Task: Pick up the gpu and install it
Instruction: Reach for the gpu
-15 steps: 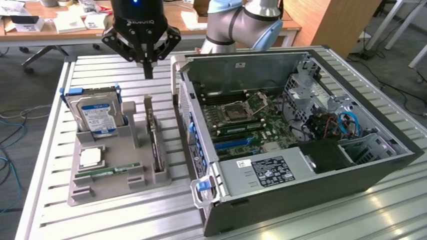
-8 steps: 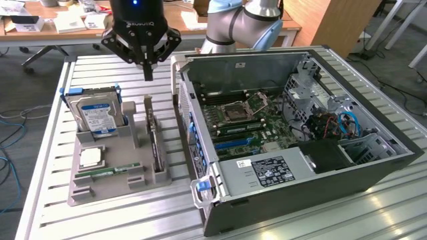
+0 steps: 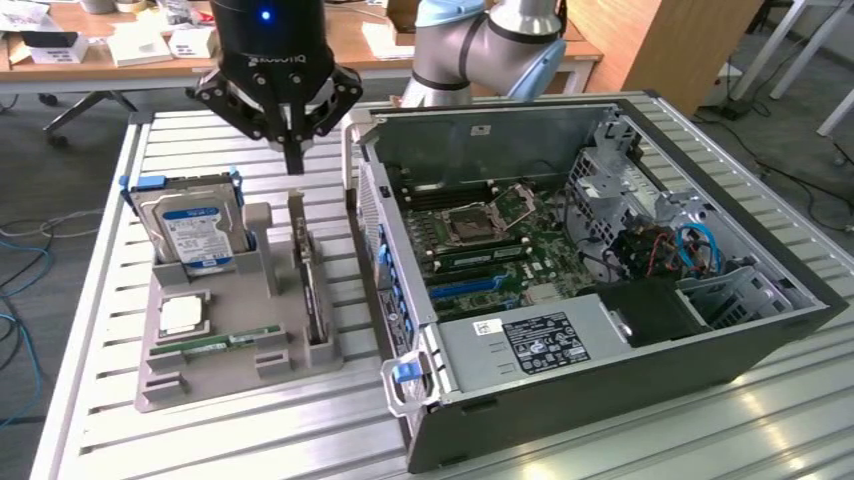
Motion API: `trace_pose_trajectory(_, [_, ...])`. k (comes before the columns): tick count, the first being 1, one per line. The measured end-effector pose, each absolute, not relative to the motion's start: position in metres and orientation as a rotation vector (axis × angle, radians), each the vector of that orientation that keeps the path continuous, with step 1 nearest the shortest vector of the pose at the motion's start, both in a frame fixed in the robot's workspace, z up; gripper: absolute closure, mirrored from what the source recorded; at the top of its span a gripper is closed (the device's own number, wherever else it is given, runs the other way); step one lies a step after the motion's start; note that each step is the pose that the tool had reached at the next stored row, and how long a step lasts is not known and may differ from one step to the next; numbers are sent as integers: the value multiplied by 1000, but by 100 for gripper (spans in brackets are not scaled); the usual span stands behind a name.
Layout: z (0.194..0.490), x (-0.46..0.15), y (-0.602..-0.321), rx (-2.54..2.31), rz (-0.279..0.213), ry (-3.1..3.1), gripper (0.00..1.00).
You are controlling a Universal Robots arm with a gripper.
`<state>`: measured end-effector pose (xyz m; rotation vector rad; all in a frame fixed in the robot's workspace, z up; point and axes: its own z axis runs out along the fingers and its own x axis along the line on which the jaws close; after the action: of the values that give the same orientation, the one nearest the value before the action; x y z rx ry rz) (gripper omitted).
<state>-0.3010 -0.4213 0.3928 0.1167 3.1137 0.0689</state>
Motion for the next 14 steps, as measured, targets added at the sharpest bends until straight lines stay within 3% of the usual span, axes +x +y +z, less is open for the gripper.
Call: trace_pose_trajectory(14, [393, -308, -445, 117, 69, 3114, 89])
